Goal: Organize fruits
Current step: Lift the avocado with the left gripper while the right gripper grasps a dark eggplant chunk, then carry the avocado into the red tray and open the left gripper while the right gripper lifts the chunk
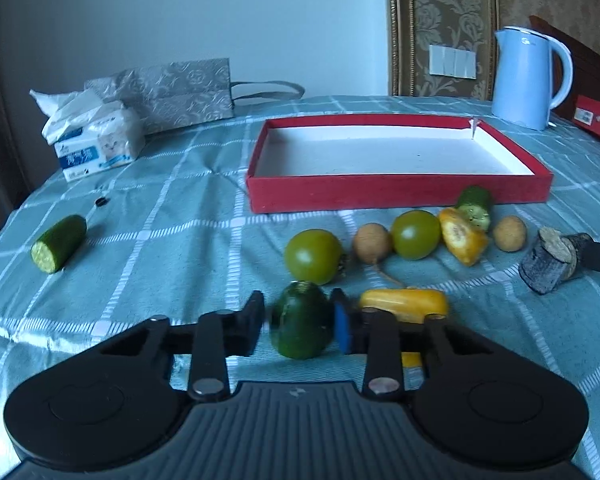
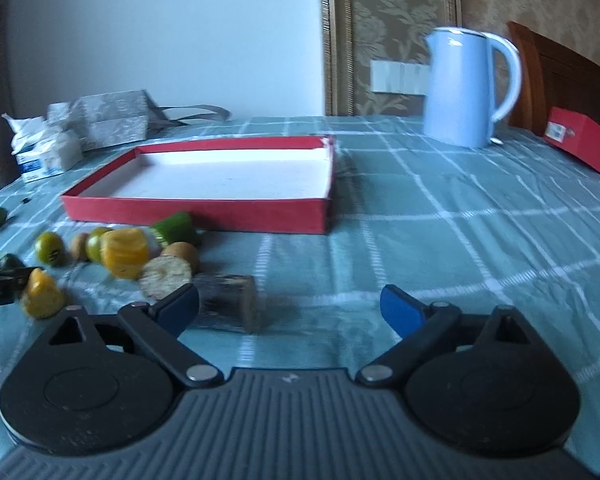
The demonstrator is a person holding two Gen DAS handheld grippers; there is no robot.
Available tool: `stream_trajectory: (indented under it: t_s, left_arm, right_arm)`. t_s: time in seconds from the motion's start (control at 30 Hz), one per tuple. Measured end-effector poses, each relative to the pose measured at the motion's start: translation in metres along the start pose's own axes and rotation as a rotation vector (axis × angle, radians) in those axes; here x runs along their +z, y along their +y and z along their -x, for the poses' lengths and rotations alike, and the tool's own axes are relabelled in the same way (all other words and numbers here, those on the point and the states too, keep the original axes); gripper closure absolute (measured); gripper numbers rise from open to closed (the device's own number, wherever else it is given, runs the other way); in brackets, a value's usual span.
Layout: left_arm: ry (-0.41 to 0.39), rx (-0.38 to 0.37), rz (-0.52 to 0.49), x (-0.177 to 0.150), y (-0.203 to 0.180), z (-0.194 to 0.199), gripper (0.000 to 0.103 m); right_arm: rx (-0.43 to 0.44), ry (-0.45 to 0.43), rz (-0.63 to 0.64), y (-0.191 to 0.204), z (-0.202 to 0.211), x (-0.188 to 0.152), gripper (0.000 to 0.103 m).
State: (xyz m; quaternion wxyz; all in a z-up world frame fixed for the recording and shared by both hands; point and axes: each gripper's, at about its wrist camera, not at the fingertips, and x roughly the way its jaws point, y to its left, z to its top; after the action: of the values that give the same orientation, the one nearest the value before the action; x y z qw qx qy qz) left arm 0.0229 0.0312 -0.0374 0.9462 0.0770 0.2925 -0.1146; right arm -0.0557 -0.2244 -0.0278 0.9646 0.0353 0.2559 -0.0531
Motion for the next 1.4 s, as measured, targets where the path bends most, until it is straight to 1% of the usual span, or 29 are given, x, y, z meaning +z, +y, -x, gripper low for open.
stream_trajectory:
  t_s: [0.1, 0.2, 0.43, 0.57, 0.63, 0.67, 0.77, 0.83, 0.9, 1.0, 1.03, 1.07, 1.1, 1.13, 1.17, 1.4]
  left_arm:
    - [-0.017, 0.001, -0.009, -0.002, -0.002, 0.0, 0.073]
    - [-0.016, -0.014, 0.009, -0.002, 0.002, 0.0, 0.073]
    - [-0.022, -0.037, 0.035, -0.002, 0.007, 0.0, 0.074]
    - [-0.025, -0.032, 0.037, -0.003, 0.007, 0.001, 0.074]
    - [-0.027, -0.029, 0.049, -0.004, 0.007, 0.002, 0.074]
    - [-0.029, -0.029, 0.06, -0.004, 0.008, 0.003, 0.074]
    - [-0.041, -0.03, 0.092, -0.004, 0.013, 0.005, 0.074]
    - [-0.037, -0.035, 0.101, -0.004, 0.014, 0.004, 0.074]
    - [-0.038, -0.032, 0.091, -0.004, 0.013, 0.005, 0.074]
    - [-0.045, -0.026, 0.072, -0.005, 0.01, 0.006, 0.074]
    - [-0.045, -0.027, 0.069, -0.005, 0.009, 0.006, 0.074]
    - [-0.044, -0.027, 0.068, -0.005, 0.009, 0.006, 0.074]
    - [-0.046, -0.027, 0.069, -0.005, 0.009, 0.006, 0.074]
    - [-0.047, -0.027, 0.072, -0.005, 0.01, 0.006, 0.074]
    - [-0.048, -0.026, 0.077, -0.005, 0.011, 0.007, 0.074]
    - [-0.053, -0.029, 0.113, -0.002, 0.018, 0.01, 0.074]
  right_arm:
    - [0.014, 0.003, 0.037, 0.009, -0.001, 0.0, 0.012]
    - [0.018, 0.006, 0.047, 0.014, -0.003, 0.0, 0.014]
    - [0.007, 0.011, 0.028, 0.012, -0.004, 0.0, 0.017]
    - [0.013, 0.017, 0.026, 0.011, -0.004, -0.001, 0.019]
    - [0.014, 0.022, 0.031, 0.012, -0.004, -0.002, 0.021]
    - [0.017, 0.026, 0.035, 0.013, -0.004, -0.003, 0.024]
    - [0.019, 0.034, 0.047, 0.015, -0.005, -0.003, 0.027]
    - [0.019, 0.04, 0.046, 0.017, -0.008, -0.003, 0.03]
    - [0.014, 0.055, 0.051, 0.02, -0.012, -0.002, 0.036]
    - [0.012, 0.065, 0.052, 0.023, -0.018, -0.002, 0.04]
    - [0.015, 0.082, 0.049, 0.023, -0.02, -0.002, 0.042]
    - [0.021, 0.086, 0.044, 0.023, -0.021, -0.001, 0.046]
    - [0.026, 0.084, 0.041, 0.023, -0.021, 0.0, 0.055]
    - [0.029, 0.084, 0.042, 0.023, -0.021, 0.0, 0.061]
    - [0.031, 0.084, 0.044, 0.023, -0.021, 0.0, 0.07]
    - [0.044, 0.077, -0.001, 0.017, -0.023, 0.004, 0.071]
